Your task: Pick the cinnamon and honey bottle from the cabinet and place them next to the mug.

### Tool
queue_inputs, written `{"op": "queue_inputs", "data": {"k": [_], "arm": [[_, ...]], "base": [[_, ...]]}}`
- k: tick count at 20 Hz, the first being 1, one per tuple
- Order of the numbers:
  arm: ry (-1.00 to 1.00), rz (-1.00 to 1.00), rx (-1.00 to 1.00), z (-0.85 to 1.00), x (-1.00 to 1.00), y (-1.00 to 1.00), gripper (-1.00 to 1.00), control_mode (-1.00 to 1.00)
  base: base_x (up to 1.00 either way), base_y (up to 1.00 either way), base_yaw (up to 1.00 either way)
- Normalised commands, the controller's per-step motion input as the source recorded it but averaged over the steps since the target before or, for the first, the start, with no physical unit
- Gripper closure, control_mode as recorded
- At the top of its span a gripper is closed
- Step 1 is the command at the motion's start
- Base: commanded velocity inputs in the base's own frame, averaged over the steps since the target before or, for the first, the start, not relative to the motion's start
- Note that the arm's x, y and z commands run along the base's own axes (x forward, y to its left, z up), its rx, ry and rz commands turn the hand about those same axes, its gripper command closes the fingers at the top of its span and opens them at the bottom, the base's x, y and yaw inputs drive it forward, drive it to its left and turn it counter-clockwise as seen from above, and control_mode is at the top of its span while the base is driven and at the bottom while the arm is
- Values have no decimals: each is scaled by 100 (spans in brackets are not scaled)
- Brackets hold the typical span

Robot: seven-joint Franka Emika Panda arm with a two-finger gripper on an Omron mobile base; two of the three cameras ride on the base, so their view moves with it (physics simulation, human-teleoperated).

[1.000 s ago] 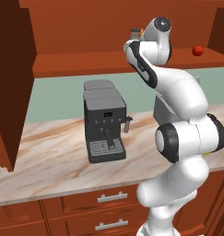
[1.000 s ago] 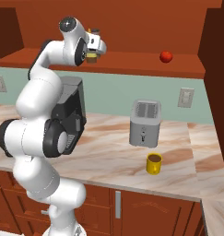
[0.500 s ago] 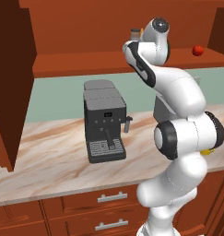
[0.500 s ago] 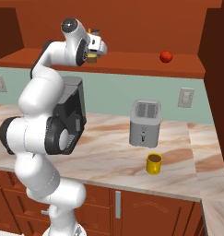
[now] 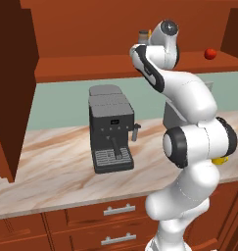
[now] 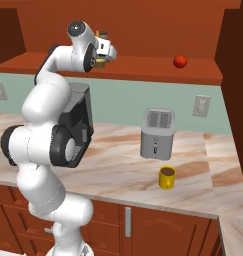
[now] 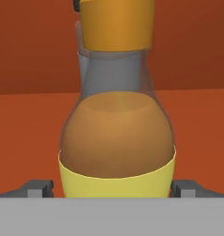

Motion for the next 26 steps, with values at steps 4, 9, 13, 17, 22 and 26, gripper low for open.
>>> {"op": "queue_inputs", "data": {"k": [4,9,13,17,22,26], "arm": [[0,0,0,0,0,0,100,-100],[0,0,0,0,-5,0,100,-100],[0,0,0,0,-62,0,100,-100],[0,0,0,-3,-97,0,100,-100],[0,0,2,-8,-100,-7,100,-100],[0,0,3,-12,-100,-13,100,-100]], "base": [[0,0,0],[0,0,0],[0,0,0],[0,0,0],[0,0,0],[0,0,0]]}}
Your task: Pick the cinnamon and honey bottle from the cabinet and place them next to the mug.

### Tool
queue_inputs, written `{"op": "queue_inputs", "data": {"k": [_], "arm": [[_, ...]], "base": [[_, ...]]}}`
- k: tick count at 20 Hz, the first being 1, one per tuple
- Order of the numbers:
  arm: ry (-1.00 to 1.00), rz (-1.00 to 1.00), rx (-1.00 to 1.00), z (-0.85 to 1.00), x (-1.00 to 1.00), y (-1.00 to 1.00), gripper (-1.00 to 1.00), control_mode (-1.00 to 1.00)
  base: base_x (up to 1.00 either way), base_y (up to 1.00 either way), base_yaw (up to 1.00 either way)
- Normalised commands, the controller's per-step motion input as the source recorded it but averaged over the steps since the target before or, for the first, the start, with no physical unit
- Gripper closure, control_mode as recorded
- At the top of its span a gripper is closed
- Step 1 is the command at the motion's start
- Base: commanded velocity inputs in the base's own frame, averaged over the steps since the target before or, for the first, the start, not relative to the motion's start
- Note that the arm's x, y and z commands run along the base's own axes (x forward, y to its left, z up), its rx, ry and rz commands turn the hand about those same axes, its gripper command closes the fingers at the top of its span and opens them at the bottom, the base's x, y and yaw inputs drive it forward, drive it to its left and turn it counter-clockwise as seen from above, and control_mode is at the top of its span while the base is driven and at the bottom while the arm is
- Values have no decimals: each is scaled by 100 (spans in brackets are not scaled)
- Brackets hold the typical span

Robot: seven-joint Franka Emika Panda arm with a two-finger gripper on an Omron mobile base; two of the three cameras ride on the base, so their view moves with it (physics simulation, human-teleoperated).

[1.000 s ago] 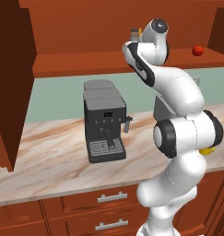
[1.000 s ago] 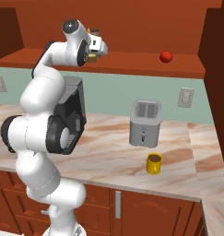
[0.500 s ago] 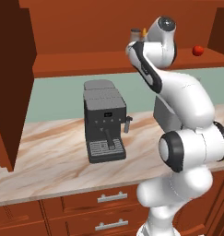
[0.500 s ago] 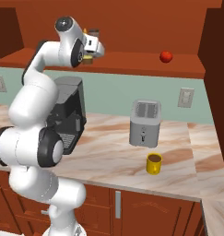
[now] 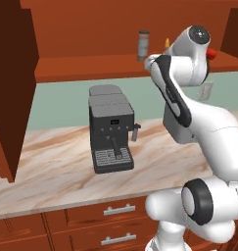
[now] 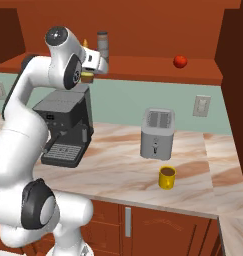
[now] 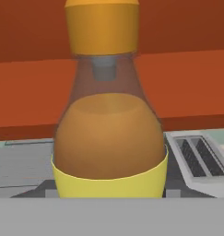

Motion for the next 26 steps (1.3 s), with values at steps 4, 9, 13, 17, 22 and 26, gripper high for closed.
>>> {"op": "queue_inputs", "data": {"k": [4,9,13,17,22,26], "arm": [[0,-3,1,-18,-94,-20,100,-100],[0,-12,0,-32,-70,-28,100,-100],[0,-23,0,-40,-46,-26,100,-100],[6,-36,0,-46,-26,-24,100,-100],[16,-41,0,-39,-14,-9,100,-100],[27,-49,0,-35,0,-11,100,-100]], "base": [[0,0,0],[0,0,0],[0,0,0],[0,0,0],[0,0,0],[0,0,0]]}}
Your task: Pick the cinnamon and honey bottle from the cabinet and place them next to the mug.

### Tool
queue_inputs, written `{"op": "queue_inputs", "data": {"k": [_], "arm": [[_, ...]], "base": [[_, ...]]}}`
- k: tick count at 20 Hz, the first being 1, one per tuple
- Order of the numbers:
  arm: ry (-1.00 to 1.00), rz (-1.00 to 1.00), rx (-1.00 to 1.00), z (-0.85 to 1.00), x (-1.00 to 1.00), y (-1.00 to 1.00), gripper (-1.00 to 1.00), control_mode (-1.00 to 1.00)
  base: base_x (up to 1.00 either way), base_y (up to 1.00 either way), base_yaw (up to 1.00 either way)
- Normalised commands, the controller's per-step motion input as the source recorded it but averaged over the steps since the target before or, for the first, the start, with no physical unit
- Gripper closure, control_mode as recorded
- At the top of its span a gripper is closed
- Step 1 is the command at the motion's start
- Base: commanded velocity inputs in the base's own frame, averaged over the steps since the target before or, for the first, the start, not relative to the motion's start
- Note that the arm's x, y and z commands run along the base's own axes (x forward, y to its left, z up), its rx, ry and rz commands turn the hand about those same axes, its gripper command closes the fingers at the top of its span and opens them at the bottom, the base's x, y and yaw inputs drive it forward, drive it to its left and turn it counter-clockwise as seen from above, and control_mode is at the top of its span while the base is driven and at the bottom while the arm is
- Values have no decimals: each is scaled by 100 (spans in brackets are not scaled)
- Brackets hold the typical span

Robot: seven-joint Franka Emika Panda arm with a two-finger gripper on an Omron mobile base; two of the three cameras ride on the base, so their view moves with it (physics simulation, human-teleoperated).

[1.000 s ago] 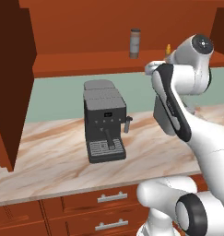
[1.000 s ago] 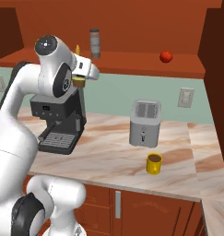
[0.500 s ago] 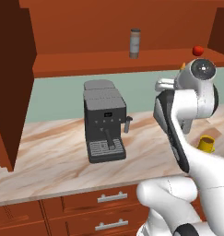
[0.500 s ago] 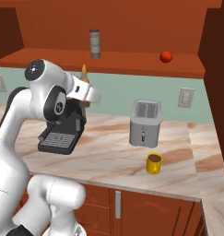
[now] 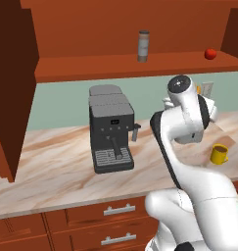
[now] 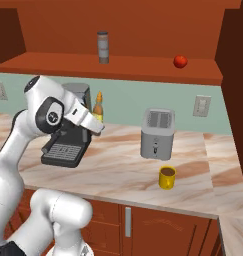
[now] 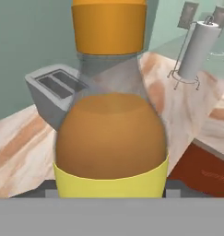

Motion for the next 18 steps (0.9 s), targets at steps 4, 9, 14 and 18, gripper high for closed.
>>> {"op": "queue_inputs", "data": {"k": [4,9,14,18], "arm": [[30,-48,0,-29,0,-15,100,-100],[15,-44,0,-41,0,-15,100,-100],[-8,-16,-7,-43,0,-5,100,-100],[-11,0,-13,-60,0,0,100,-100]], "base": [[0,0,0],[0,0,0],[0,0,0],[0,0,0]]}}
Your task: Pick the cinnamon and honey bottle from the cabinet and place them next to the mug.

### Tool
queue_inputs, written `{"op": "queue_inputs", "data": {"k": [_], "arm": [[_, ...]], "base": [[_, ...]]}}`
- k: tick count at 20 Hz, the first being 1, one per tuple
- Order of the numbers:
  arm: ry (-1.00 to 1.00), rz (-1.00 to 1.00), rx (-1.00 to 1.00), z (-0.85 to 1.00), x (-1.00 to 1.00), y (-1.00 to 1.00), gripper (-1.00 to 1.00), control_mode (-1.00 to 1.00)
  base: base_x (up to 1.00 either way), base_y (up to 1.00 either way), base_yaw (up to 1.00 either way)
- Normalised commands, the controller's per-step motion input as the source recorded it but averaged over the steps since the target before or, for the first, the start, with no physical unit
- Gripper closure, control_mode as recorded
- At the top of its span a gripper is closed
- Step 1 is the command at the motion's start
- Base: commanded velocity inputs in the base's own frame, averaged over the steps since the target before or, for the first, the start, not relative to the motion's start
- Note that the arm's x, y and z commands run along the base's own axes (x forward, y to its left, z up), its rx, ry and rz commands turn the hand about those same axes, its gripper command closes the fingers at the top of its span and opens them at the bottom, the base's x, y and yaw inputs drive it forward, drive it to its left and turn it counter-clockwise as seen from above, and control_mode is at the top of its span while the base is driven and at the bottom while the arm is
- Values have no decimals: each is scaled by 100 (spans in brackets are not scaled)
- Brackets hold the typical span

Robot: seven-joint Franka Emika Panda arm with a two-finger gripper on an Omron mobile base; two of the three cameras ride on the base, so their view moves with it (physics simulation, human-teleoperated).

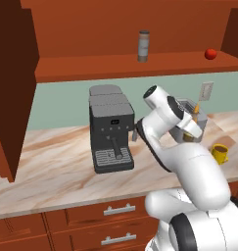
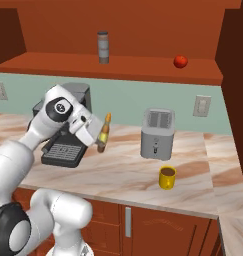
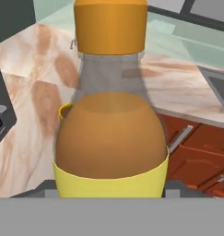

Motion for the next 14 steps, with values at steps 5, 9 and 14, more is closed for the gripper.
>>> {"op": "queue_inputs", "data": {"k": [5,9,14], "arm": [[-8,0,-14,-60,0,0,100,-100],[-10,0,-11,-42,0,-4,100,-100],[-4,0,-10,-25,1,-20,100,-100]], "base": [[0,0,0],[0,0,0],[0,0,0]]}}
